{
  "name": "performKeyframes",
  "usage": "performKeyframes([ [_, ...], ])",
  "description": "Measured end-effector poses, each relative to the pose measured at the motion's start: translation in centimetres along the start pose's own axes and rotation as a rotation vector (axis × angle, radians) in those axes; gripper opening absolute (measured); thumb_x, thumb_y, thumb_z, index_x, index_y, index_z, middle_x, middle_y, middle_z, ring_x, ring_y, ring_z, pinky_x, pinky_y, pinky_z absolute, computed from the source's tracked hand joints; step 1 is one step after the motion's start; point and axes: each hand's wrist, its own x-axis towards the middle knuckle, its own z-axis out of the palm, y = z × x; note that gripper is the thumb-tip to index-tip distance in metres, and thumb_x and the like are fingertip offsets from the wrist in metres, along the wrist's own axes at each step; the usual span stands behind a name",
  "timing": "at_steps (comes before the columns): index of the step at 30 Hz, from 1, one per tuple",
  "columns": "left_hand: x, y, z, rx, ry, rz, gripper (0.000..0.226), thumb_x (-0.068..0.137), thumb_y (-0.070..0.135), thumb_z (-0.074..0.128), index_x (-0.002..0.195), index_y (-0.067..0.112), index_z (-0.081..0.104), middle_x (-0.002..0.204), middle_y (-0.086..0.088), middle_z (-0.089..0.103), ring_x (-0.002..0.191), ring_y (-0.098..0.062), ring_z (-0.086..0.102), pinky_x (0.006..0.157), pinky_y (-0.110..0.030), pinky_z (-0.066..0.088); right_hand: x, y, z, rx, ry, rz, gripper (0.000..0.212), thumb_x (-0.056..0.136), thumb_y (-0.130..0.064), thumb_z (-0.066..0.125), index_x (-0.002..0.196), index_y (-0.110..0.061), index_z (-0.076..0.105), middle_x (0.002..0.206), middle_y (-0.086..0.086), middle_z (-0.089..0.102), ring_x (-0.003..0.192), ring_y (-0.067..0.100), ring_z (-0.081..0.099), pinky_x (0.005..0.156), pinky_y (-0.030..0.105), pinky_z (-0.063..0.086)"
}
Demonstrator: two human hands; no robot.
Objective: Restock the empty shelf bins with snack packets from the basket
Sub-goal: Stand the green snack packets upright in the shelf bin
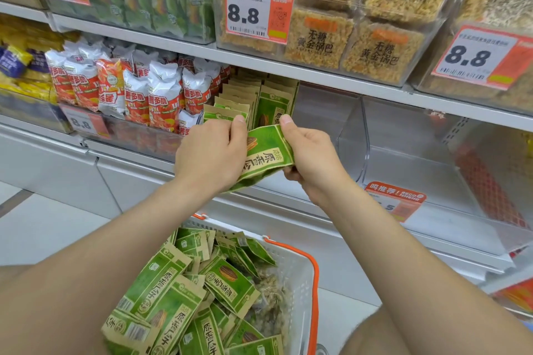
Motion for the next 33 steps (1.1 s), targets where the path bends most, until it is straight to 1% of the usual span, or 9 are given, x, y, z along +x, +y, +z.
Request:
performKeyframes([
  [3, -0.4, 0.5, -0.1, -0.132, -0.055, 0.063, 0.06, 0.11, 0.05, 0.038, 0.062, 0.018, 0.056, 0.057, 0.005, 0.056, 0.059, -0.015, 0.056, 0.057, -0.035, 0.033, 0.4, -0.4, -0.6, 0.194, 0.047, 0.166, 0.041, 0.098, -0.049, 0.068, 0.081, -0.012, 0.065, 0.067, 0.007, 0.057, 0.045, 0.012, 0.038, 0.037, 0.02, 0.025],
  [6, -0.6, 0.4, 0.8, -0.057, -0.033, 0.014, 0.056, 0.106, 0.06, 0.039, 0.075, 0.019, 0.061, 0.067, 0.002, 0.063, 0.069, -0.02, 0.061, 0.065, -0.04, 0.045, 0.7, -0.2, -0.8, 0.282, 0.091, 0.226, 0.036, 0.093, -0.048, 0.075, 0.089, -0.013, 0.07, 0.07, 0.005, 0.065, 0.052, 0.014, 0.05, 0.04, 0.021, 0.037],
  [9, -0.2, 0.1, 1.6, -0.005, 0.023, -0.049, 0.046, 0.107, 0.057, 0.039, 0.088, 0.017, 0.054, 0.078, -0.002, 0.063, 0.078, -0.03, 0.06, 0.069, -0.042, 0.041, 0.7, 0.0, -0.4, 0.257, 0.033, 0.284, 0.033, 0.096, -0.049, 0.07, 0.098, -0.016, 0.073, 0.08, 0.005, 0.074, 0.065, 0.017, 0.065, 0.057, 0.027, 0.053],
  [12, 0.0, 0.1, 1.5, -0.099, -0.008, 0.01, 0.03, 0.105, 0.053, 0.047, 0.105, 0.024, 0.046, 0.079, 0.003, 0.066, 0.076, -0.022, 0.065, 0.067, -0.042, 0.046, 0.5, 0.6, 0.4, 0.189, 0.032, 0.319, 0.03, 0.105, -0.043, 0.057, 0.103, -0.016, 0.071, 0.08, 0.004, 0.076, 0.067, 0.02, 0.071, 0.059, 0.03, 0.056],
  [16, -0.6, 0.7, 0.5, -0.078, -0.181, 0.264, 0.043, 0.093, 0.064, 0.062, 0.118, 0.034, 0.043, 0.097, 0.012, 0.065, 0.085, -0.012, 0.063, 0.074, -0.043, 0.052, 0.7, 0.7, 0.3, 0.152, 0.145, 0.263, 0.033, 0.109, -0.039, 0.051, 0.106, -0.014, 0.072, 0.077, 0.003, 0.077, 0.057, 0.013, 0.07, 0.049, 0.026, 0.055],
  [21, -0.1, 0.4, 0.1, -0.067, -0.288, 0.3, 0.067, 0.079, 0.072, 0.07, 0.129, 0.037, 0.041, 0.112, 0.015, 0.059, 0.096, -0.01, 0.059, 0.082, -0.043, 0.053, 1.0, 0.9, 0.1, 0.173, 0.207, 0.177, 0.039, 0.106, -0.033, 0.06, 0.101, 0.002, 0.075, 0.089, 0.019, 0.079, 0.078, 0.032, 0.079, 0.052, 0.033, 0.059],
  [25, 0.4, -0.1, 0.3, -0.044, -0.269, 0.214, 0.084, 0.07, 0.073, 0.077, 0.134, 0.03, 0.043, 0.11, 0.016, 0.064, 0.097, -0.009, 0.064, 0.082, -0.04, 0.055, 1.0, 0.6, 0.4, 0.217, 0.15, 0.079, 0.038, 0.106, -0.031, 0.06, 0.102, 0.003, 0.075, 0.091, 0.02, 0.079, 0.083, 0.034, 0.079, 0.061, 0.035, 0.062],
  [28, 0.4, -0.1, 0.6, -0.106, -0.226, 0.043, 0.08, 0.068, 0.071, 0.083, 0.125, 0.026, 0.05, 0.104, 0.016, 0.067, 0.096, -0.01, 0.066, 0.082, -0.039, 0.056, 1.2, 0.4, 0.2, 0.23, 0.061, 0.067, 0.031, 0.108, -0.019, 0.058, 0.103, 0.007, 0.074, 0.097, 0.021, 0.079, 0.088, 0.033, 0.079, 0.07, 0.038, 0.064],
  [33, 0.2, 0.6, 0.8, -0.405, -0.289, -0.11, 0.057, 0.077, 0.047, 0.09, 0.12, 0.028, 0.058, 0.105, 0.016, 0.07, 0.094, 0.0, 0.068, 0.082, -0.029, 0.056, 1.6, 0.4, -0.2, 0.178, 0.126, -0.003, 0.023, 0.104, -0.012, 0.064, 0.094, 0.004, 0.077, 0.092, 0.019, 0.079, 0.083, 0.03, 0.078, 0.072, 0.042, 0.066],
])
